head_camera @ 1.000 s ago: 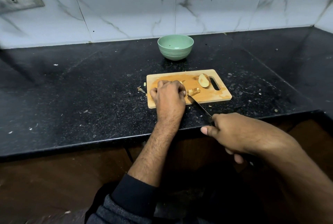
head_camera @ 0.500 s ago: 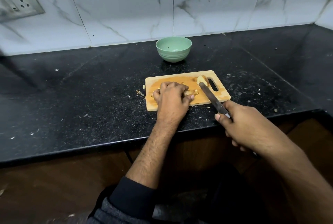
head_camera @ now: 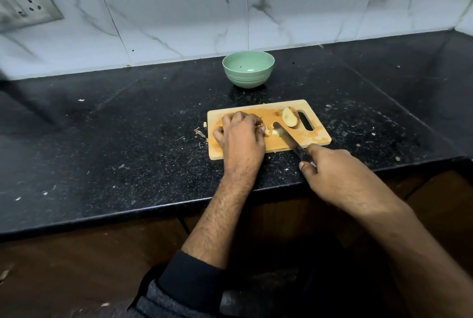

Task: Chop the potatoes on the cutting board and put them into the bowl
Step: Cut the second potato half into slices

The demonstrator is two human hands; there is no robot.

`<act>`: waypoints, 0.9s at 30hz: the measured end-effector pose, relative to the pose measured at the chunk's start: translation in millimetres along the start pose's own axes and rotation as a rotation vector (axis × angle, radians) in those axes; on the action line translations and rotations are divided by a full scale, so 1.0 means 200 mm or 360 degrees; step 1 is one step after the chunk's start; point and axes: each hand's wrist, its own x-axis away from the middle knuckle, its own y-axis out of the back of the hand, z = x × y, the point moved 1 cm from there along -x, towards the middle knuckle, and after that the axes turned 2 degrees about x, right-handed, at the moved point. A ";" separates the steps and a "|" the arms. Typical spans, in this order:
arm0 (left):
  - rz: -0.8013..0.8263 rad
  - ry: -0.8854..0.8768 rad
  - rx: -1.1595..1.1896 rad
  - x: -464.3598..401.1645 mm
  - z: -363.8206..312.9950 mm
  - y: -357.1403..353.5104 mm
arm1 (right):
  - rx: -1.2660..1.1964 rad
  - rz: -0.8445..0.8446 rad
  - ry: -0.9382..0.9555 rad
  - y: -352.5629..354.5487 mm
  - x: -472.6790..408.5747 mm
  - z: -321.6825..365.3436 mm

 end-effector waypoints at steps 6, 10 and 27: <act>-0.0125 -0.0024 0.0162 0.00 0.00 0.00 | -0.0058 -0.0021 -0.0084 0.01 0.03 -0.05; -0.0117 -0.0001 0.0247 0.00 0.00 0.02 | -0.0023 0.0039 -0.0053 -0.01 0.03 -0.02; 0.0094 -0.0096 0.0236 0.01 0.00 0.02 | 0.0007 0.0017 -0.0058 -0.01 -0.07 0.02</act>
